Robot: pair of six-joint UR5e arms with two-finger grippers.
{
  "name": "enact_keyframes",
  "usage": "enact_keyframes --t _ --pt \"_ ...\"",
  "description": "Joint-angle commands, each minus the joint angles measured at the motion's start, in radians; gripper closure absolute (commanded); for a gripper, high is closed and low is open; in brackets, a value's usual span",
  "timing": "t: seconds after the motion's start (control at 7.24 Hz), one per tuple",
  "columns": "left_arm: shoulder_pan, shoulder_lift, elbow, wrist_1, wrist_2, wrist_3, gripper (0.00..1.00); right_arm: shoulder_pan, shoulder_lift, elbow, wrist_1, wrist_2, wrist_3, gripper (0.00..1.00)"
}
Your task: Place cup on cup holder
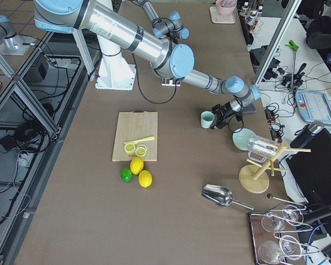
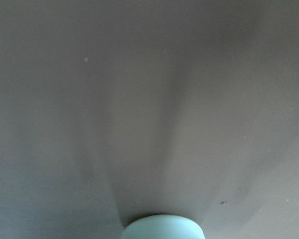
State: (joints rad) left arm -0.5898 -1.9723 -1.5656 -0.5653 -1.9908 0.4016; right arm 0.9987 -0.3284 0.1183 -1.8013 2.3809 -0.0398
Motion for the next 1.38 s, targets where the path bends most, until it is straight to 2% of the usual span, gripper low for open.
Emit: enact_keyframes --t 0.0,0.28,0.55,0.69,0.83,1.1,1.24 --pt "0.008 0.042 -0.062 0.016 0.001 -0.003 0.03 -0.009 0.000 -0.012 -0.001 0.020 0.008 0.00" --pt "0.016 0.053 -0.064 0.015 0.000 -0.001 0.05 -0.009 0.000 -0.014 -0.001 0.031 0.003 0.00" --pt "0.013 0.056 -0.059 0.015 -0.002 -0.001 0.15 -0.009 0.002 -0.012 -0.003 0.029 0.001 0.02" --pt "0.007 0.079 -0.073 0.015 -0.003 0.005 0.20 -0.008 0.002 -0.012 -0.003 0.026 -0.003 0.44" --pt "-0.005 0.096 -0.089 0.013 -0.002 0.009 0.24 -0.006 0.006 -0.014 -0.013 0.026 -0.011 0.98" --pt "-0.060 0.102 -0.122 0.015 -0.002 0.014 0.36 0.003 0.023 -0.012 -0.059 0.018 -0.043 1.00" --pt "-0.076 0.134 -0.189 0.010 -0.002 0.014 0.37 0.024 0.041 -0.012 -0.113 0.018 -0.102 1.00"
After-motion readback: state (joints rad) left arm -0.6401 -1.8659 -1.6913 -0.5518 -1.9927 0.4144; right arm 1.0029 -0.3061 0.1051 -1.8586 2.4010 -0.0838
